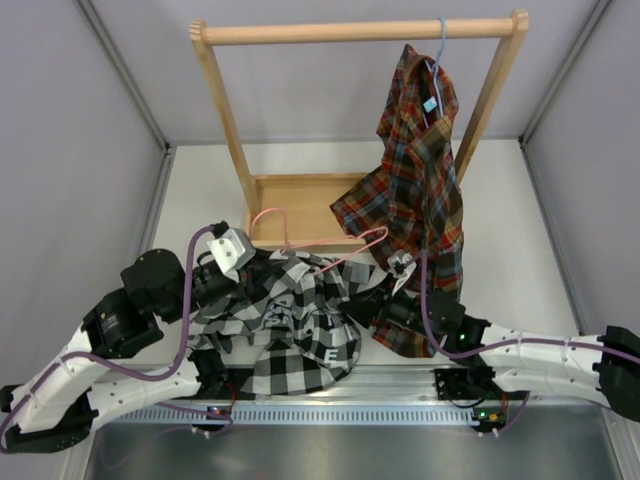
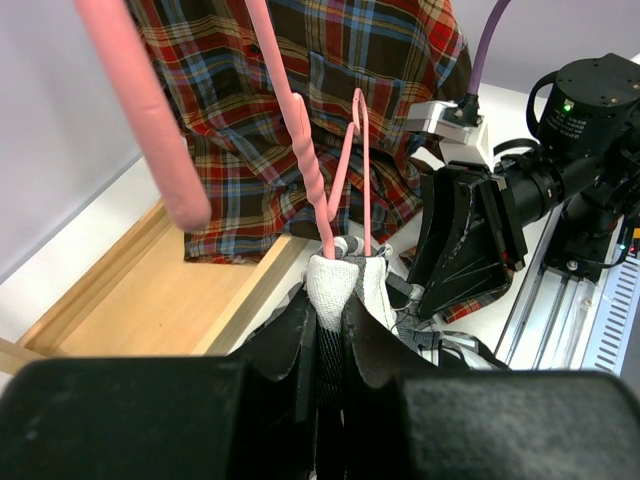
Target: Place the shirt on the hanger
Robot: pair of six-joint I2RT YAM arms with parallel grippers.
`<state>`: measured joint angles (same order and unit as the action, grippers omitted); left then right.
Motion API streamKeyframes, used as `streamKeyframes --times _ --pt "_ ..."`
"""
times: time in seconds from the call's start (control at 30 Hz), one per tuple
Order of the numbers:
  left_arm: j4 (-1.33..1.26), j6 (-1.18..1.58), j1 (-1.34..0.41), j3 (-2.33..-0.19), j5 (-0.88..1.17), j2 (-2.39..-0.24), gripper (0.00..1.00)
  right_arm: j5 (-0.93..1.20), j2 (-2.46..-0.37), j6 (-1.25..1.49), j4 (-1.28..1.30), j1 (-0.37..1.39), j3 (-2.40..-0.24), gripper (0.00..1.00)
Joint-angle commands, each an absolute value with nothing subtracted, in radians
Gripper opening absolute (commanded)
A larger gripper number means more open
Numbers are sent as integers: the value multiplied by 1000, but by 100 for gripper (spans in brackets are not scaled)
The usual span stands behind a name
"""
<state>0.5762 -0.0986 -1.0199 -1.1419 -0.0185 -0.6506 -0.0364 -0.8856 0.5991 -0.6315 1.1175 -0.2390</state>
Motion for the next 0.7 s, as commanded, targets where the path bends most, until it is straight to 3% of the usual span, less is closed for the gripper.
streamKeyframes --times 0.0,0.2,0.33,0.43,0.67 --pt "476 -89 -1022 -1157 -9 -644 0 -38 -890 591 -756 1132 -288 30" --pt "476 -92 -1022 -1147 -20 -630 0 -66 -877 594 -773 1131 -276 20" --pt "476 -92 -1022 -1144 -34 -620 0 -83 -867 584 -727 1132 -284 0" --pt "476 -106 -1022 -1141 -49 -604 0 -159 -813 583 -620 1131 -307 0" --pt "489 -133 -1022 -1074 -31 -548 0 -415 -666 630 -41 1098 -525 0"
